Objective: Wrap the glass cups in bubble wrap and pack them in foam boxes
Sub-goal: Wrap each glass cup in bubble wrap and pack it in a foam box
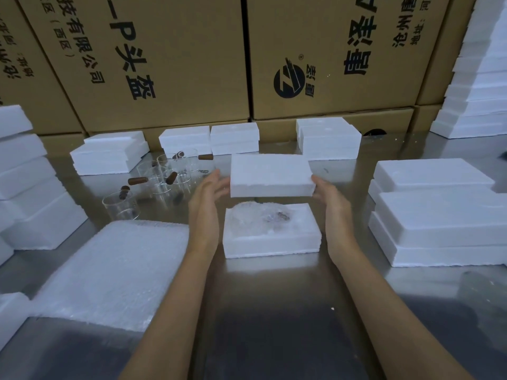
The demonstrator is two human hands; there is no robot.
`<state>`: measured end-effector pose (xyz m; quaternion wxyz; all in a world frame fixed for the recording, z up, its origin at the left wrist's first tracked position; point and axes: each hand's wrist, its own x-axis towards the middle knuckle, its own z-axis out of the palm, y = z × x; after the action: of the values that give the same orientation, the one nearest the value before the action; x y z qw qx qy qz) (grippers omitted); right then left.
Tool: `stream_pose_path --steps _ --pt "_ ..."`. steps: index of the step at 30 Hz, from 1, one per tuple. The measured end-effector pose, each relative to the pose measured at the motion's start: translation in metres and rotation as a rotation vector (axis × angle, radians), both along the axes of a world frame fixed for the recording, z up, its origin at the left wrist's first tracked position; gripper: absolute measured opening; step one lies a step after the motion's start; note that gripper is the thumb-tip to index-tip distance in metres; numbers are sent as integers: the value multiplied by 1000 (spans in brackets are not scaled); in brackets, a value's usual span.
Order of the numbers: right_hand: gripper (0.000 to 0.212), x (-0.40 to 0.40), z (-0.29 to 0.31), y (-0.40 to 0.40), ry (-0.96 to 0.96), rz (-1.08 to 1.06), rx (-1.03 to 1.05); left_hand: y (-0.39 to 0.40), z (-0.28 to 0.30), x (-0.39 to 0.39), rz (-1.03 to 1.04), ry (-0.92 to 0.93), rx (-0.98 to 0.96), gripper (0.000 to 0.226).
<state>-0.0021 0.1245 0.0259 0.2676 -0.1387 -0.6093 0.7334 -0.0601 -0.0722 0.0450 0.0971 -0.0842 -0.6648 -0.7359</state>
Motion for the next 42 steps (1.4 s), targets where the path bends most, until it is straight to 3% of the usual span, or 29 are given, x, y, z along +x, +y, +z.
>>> stream_pose_path --steps 2,4,7,10,13,16,19,22,42 --pt "33 4 8 0 85 -78 76 -4 8 7 36 62 -7 26" --pt "26 10 15 -1 168 -153 142 -10 14 11 49 87 23 24" --pt "10 15 20 -3 235 -210 160 -17 24 13 5 63 117 25" --pt "9 15 21 -7 254 -235 182 -23 26 11 -33 -10 156 26" --pt "5 14 14 -14 216 -208 220 -27 23 10 -55 -140 41 24" --pt "13 11 4 -16 129 -165 255 -32 19 7 -89 -235 -23 20" --pt "16 8 0 -14 77 -160 252 -36 16 6 -152 -177 -102 14" --pt "16 6 -1 -11 64 -165 239 -36 13 4 -195 -124 -177 28" --pt "9 5 0 -6 -25 -162 217 -28 -10 -9 -310 -332 -49 27"
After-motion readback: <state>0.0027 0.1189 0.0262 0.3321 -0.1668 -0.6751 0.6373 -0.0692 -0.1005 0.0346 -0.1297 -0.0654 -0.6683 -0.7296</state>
